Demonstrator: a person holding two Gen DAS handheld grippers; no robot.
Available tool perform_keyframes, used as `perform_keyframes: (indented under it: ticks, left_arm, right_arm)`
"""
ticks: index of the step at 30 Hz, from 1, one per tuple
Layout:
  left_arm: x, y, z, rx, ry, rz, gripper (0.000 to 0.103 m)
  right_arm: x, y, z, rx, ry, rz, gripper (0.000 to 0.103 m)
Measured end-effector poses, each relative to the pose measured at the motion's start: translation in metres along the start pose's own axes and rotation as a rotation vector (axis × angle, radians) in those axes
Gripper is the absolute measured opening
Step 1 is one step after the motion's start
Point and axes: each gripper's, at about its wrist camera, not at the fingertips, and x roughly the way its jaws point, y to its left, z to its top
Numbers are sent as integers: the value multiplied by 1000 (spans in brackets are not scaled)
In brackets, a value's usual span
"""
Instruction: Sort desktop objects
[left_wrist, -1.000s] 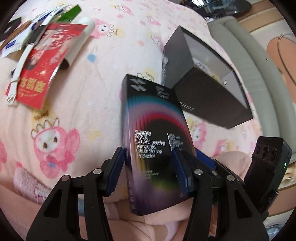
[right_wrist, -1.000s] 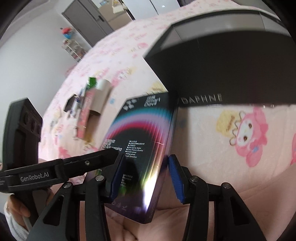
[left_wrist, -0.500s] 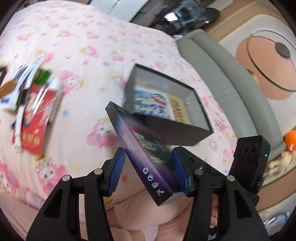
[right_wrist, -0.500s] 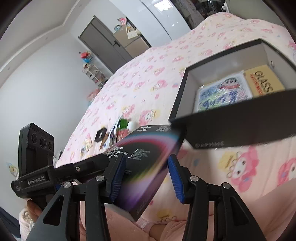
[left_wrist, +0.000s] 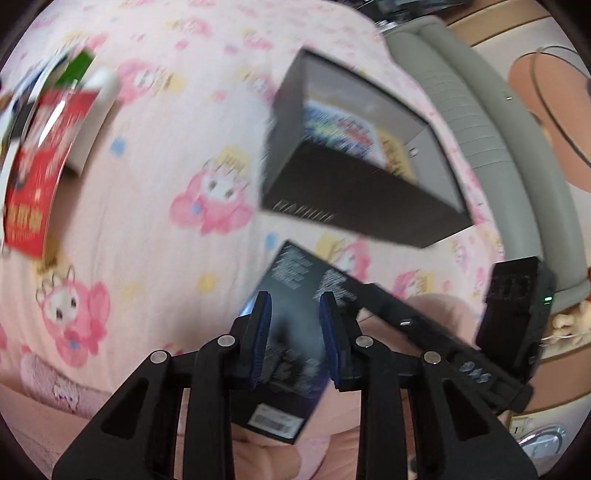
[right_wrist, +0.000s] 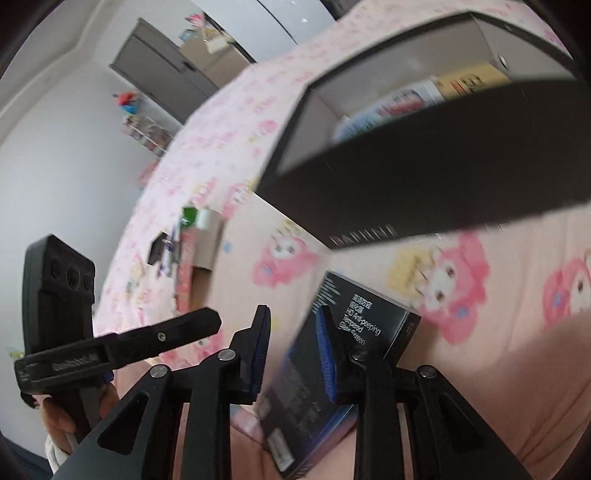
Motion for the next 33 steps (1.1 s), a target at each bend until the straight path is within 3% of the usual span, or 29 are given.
perform_keyframes:
  ticks: [4, 8, 12, 15, 22, 28, 33]
  left_arm:
    - [18, 23, -3, -48, 52, 32, 39]
    - [39, 29, -10, -46, 86, 68, 43]
    - [42, 35, -12, -70, 93, 76, 43]
    - [49, 42, -15, -102, 128, 100, 43]
    - [61, 47, -18, -144, 179, 31, 61]
    - [66, 45, -21, -166, 218, -45, 60]
    - [49, 48, -24, -202, 187, -150, 56]
  right_arm:
    - [10, -2, -11, 19, 40, -105, 39]
    - [15, 3, -23, -15, 63, -209, 42]
    - [29, 9, -28, -46, 102, -230, 54]
    - [38, 11, -29, -51, 123, -227, 57]
    - [51, 6, -27, -26, 154, -188, 57]
    - [39, 13, -33, -41, 165, -185, 57]
    - [40, 17, -38, -72, 162, -213, 57]
